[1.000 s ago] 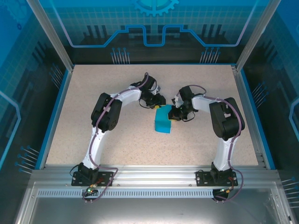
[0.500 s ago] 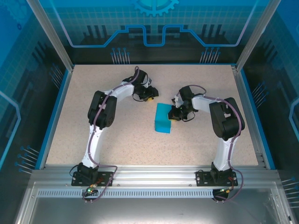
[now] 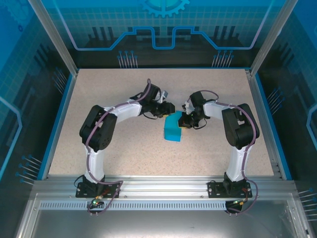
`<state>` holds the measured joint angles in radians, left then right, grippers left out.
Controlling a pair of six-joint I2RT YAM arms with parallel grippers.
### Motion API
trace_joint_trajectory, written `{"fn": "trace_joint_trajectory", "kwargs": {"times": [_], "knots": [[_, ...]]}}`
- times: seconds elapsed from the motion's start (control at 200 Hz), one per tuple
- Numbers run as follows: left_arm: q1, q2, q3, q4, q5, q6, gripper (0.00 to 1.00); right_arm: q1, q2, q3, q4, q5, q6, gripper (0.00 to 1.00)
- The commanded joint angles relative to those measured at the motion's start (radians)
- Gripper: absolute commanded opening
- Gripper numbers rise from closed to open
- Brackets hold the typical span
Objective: Fold a paper plane with a square sheet of paper (fold left side to right side)
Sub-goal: Hold the square sheet of paper at the center of the table, then first fold the square sheet of paper in half at the center of the table.
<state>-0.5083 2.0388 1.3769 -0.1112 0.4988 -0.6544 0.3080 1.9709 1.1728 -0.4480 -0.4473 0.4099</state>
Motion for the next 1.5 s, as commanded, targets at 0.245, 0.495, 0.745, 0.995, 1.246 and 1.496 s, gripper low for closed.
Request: {"fn": "trace_joint_trajectory", "kwargs": {"times": [0.245,0.495,0.745,0.995,1.246,1.496], "knots": [[-0.02,0.116,-0.003,-0.01,-0.024,-0.036,0.4,0.021,0.052,-0.052,-0.065,0.109,0.0,0.07],[-0.036,0.138,-0.015,-0.033,-0.039,-0.021,0.4,-0.032,-0.113,-0.06,-0.011,0.004,0.013,0.07],[-0.044,0.147,-0.015,-0.042,-0.049,-0.022,0.4,-0.089,-0.099,0.034,-0.034,-0.056,0.02,0.06],[-0.047,0.147,-0.012,-0.049,-0.05,-0.022,0.4,-0.073,0.042,0.155,0.005,-0.079,0.068,0.06],[-0.047,0.144,-0.009,-0.053,-0.046,-0.013,0.39,-0.043,0.169,0.239,-0.01,-0.085,0.08,0.06],[-0.049,0.06,-0.045,-0.021,-0.017,0.029,0.41,-0.04,0.204,0.219,-0.094,0.037,0.06,0.06]]}}
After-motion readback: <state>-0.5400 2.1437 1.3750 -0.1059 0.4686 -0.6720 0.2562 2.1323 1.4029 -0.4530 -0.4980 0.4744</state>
